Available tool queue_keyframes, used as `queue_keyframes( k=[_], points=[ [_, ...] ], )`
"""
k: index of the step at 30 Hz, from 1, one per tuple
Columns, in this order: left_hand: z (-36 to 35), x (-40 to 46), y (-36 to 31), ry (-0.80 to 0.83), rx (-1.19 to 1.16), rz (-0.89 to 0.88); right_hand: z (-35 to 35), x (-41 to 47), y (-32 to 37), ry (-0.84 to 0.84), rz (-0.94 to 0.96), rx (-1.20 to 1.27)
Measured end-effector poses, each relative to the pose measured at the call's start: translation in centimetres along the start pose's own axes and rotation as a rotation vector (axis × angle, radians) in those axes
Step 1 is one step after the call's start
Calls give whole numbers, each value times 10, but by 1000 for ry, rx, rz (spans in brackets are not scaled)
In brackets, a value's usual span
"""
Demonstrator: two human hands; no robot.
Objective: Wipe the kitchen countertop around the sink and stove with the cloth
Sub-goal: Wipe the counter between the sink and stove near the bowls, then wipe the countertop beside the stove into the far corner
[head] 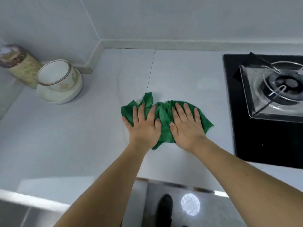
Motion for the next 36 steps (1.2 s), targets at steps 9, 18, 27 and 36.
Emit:
queue_keyframes(
  k=[9, 18, 27, 36],
  points=[
    [-30, -157, 25, 354, -69, -37, -30, -139, 51, 246, 104, 61],
    [8, -157, 22, 180, -319, -26, 13, -147, 35, 236, -11, 428],
    [-28, -161, 18, 344, 108, 74, 32, -156, -10, 271, -202, 351],
    [10, -27, -71, 211, -160, -198, 77, -129, -89, 113, -450, 246]
  ],
)
Point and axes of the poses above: each hand's wrist, its own x-axis towards the middle knuckle, its own z-axis out of the back of the hand, y = z × x, the point moved 10 cm from there along x, towards the middle knuckle, and after that the axes turned 10 degrees about z, right-handed, at the moved point
